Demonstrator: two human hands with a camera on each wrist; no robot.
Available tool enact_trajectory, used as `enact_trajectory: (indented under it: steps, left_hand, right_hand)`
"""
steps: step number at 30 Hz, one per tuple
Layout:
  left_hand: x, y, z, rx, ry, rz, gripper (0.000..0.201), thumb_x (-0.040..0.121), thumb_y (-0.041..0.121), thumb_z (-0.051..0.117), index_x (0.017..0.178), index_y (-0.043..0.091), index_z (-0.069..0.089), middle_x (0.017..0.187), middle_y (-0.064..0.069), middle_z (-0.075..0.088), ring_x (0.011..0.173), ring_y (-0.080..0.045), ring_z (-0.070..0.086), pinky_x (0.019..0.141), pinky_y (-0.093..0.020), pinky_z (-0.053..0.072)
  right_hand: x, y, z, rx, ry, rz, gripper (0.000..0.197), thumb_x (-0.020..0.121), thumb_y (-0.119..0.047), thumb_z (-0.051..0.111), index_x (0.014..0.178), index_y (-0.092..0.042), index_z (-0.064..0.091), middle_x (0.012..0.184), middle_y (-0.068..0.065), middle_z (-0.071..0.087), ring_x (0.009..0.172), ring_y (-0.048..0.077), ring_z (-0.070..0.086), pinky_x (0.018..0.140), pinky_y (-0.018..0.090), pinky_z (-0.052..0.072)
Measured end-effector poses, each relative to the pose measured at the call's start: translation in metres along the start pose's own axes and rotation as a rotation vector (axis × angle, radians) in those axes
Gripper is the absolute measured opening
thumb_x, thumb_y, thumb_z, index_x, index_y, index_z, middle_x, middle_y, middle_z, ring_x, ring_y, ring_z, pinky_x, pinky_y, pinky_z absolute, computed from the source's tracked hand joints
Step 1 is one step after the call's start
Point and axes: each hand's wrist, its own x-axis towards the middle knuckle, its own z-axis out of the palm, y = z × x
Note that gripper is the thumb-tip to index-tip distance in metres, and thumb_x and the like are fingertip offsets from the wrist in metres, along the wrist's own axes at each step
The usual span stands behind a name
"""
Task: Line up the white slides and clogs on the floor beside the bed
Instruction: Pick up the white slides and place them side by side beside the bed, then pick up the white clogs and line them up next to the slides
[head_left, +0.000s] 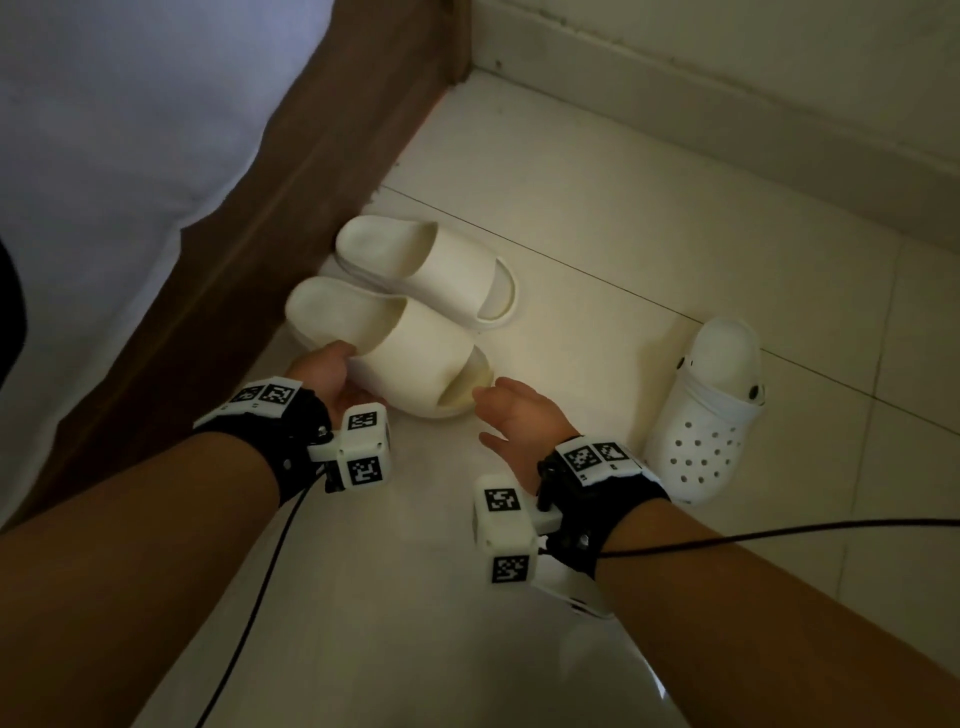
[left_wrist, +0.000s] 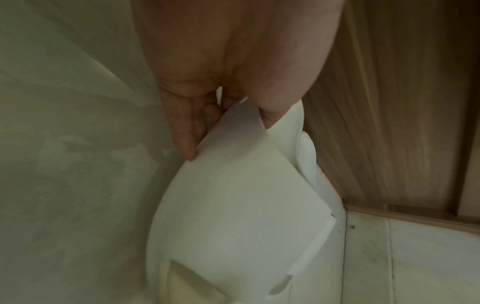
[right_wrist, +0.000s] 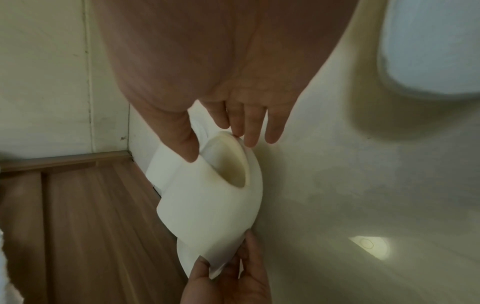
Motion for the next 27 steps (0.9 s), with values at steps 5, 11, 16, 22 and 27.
enact_trajectory:
  steps: [5,11,16,22,27]
  left_hand:
    - [0.018,0.014,-0.003,0.060,0.017,0.012,0.015,0.096,0.022,0.052,0.106,0.010,0.050,0.083,-0.010,0.060,0.069,-0.025,0.059,0.049,-0.037,0.051]
    - [0.036,0.020,-0.008,0.201,0.052,-0.009,0.014,0.093,0.022,0.056,0.085,0.011,0.052,0.072,-0.007,0.051,0.059,-0.020,0.050,0.045,-0.027,0.045]
    - [0.045,0.015,-0.012,0.205,0.089,0.008,0.018,0.090,0.028,0.060,0.086,0.010,0.056,0.071,-0.006,0.050,0.058,-0.018,0.048,0.049,-0.028,0.043]
    - [0.042,0.008,-0.015,0.113,0.065,0.030,0.021,0.092,0.029,0.059,0.104,0.011,0.058,0.076,-0.004,0.056,0.062,-0.015,0.054,0.043,-0.021,0.047]
    - [0.025,0.003,-0.010,0.149,0.130,0.093,0.046,0.079,0.033,0.061,0.116,0.007,0.061,0.077,-0.005,0.057,0.064,-0.017,0.053,0.056,-0.029,0.044]
  right_hand:
    - [0.018,0.000,0.011,0.099,-0.025,0.009,0.052,0.091,-0.013,0.053,0.139,-0.006,0.035,0.146,0.018,0.040,0.133,0.033,0.041,0.100,0.040,0.038]
    - [0.031,0.002,0.017,0.212,-0.053,0.075,0.071,0.087,-0.018,0.060,0.147,-0.018,0.021,0.136,0.007,0.046,0.132,0.021,0.041,0.104,0.040,0.035]
    - [0.032,0.005,0.013,0.214,-0.036,0.085,0.073,0.086,-0.021,0.062,0.148,-0.020,0.023,0.141,0.005,0.044,0.132,0.020,0.042,0.105,0.040,0.035]
    - [0.022,0.007,0.001,0.195,-0.114,0.050,0.051,0.096,-0.016,0.045,0.144,-0.021,0.029,0.134,0.003,0.044,0.136,0.023,0.037,0.110,0.042,0.030]
    - [0.009,0.008,-0.017,0.353,-0.031,0.015,0.049,0.094,-0.019,0.051,0.140,-0.021,0.037,0.114,-0.004,0.054,0.130,0.023,0.045,0.107,0.041,0.033]
